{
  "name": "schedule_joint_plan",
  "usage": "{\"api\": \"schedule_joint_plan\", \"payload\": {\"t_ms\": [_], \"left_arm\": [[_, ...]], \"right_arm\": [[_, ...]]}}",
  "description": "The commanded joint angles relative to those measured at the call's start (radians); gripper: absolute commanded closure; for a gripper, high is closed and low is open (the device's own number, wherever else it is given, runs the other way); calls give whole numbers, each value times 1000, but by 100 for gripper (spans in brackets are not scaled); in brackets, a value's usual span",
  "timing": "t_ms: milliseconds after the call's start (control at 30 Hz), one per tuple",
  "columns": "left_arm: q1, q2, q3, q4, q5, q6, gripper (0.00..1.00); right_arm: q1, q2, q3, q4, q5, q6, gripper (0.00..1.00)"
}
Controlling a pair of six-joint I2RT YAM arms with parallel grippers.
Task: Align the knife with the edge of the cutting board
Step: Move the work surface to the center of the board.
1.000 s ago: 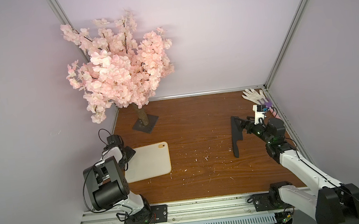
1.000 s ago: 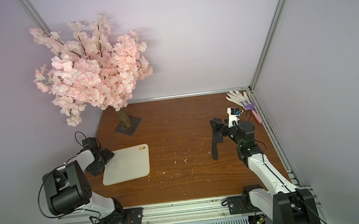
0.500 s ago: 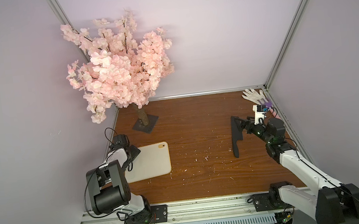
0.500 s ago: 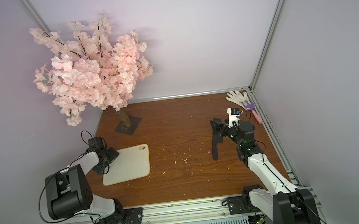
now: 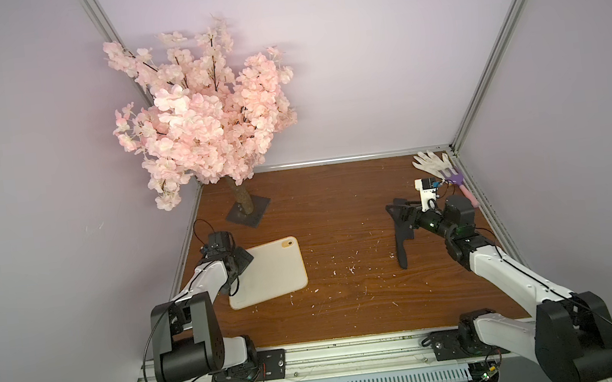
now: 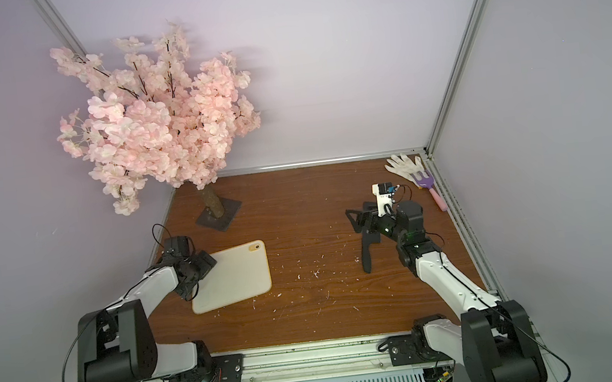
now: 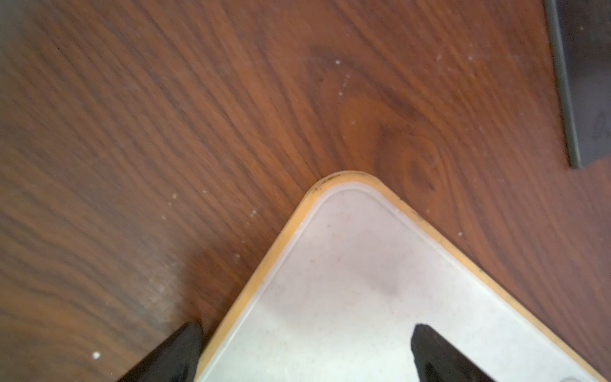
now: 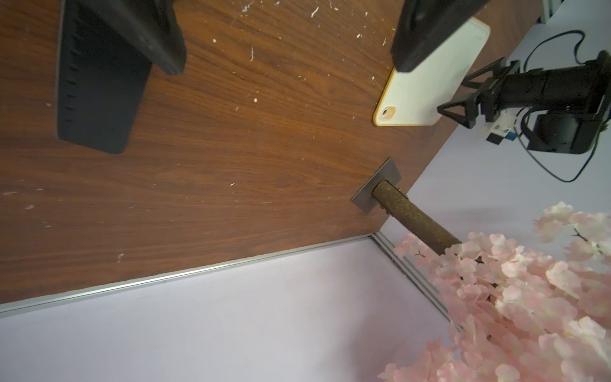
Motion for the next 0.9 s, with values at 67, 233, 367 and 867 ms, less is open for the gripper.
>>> {"api": "schedule_joint_plan", "payload": {"t_ms": [67, 233, 367, 867], "left_arm": [[-82, -9, -52, -73, 107, -60, 0], [-140, -77, -61, -69, 97, -65, 0], [-188, -125, -68, -65, 64, -76, 0], [-310, -142, -104, 33, 5, -124, 0]], "right_arm": [[97, 66, 87, -87, -27, -27, 0], [181, 155, 121, -100, -50, 1, 0], [273, 217, 145, -124, -50, 0, 0], [426, 417, 213, -214, -20, -77, 0]]}}
